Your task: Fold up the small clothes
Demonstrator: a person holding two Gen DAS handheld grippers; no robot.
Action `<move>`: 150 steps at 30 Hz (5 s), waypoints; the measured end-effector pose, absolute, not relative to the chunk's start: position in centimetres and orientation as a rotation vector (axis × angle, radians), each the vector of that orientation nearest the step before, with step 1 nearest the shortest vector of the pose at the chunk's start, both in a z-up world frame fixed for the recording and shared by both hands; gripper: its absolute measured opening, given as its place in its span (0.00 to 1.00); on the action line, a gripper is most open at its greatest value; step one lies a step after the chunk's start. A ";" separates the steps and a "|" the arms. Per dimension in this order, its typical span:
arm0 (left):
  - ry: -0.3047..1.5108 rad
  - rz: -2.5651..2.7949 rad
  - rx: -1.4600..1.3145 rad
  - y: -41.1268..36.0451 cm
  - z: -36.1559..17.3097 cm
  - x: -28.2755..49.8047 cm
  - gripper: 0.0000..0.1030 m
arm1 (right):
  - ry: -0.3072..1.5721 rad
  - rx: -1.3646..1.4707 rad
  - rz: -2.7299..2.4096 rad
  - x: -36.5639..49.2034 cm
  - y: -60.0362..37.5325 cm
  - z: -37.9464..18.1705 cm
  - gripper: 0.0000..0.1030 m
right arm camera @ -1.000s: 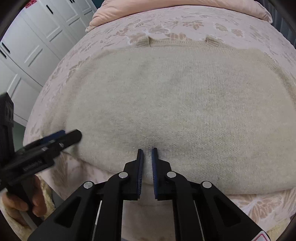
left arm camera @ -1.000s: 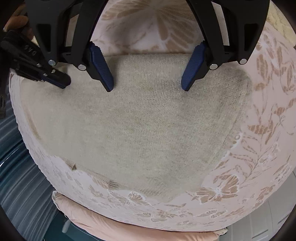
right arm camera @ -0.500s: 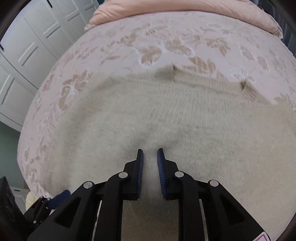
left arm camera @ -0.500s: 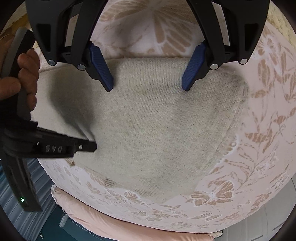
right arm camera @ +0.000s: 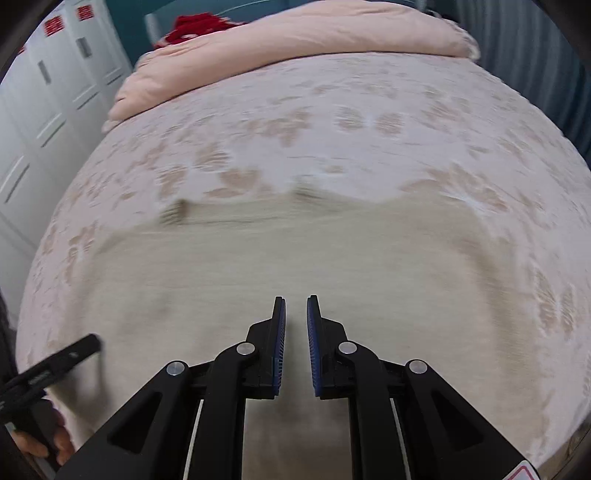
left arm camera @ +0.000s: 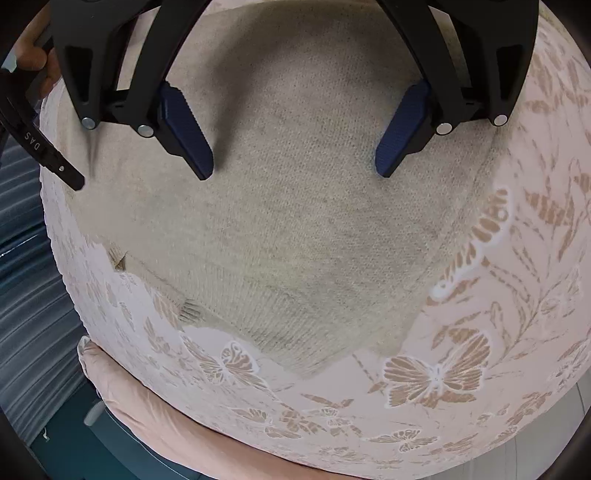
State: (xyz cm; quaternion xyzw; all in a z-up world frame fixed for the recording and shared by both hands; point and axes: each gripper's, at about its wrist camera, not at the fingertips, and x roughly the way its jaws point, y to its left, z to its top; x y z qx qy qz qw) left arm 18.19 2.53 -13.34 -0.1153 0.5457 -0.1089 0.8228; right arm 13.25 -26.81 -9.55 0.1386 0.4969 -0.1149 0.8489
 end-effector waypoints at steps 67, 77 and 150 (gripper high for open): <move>1.135 -0.199 -1.050 12.1 -14.7 14.6 0.15 | 0.985 0.893 -0.205 2.6 -34.4 -13.0 0.24; 1.147 -0.272 -0.802 15.3 -8.3 6.4 0.13 | 1.009 0.696 -0.098 -3.5 -31.9 -5.7 0.20; 1.203 -0.176 -0.210 8.9 -10.3 1.9 0.85 | 1.121 0.158 0.073 6.2 -10.1 -7.2 0.11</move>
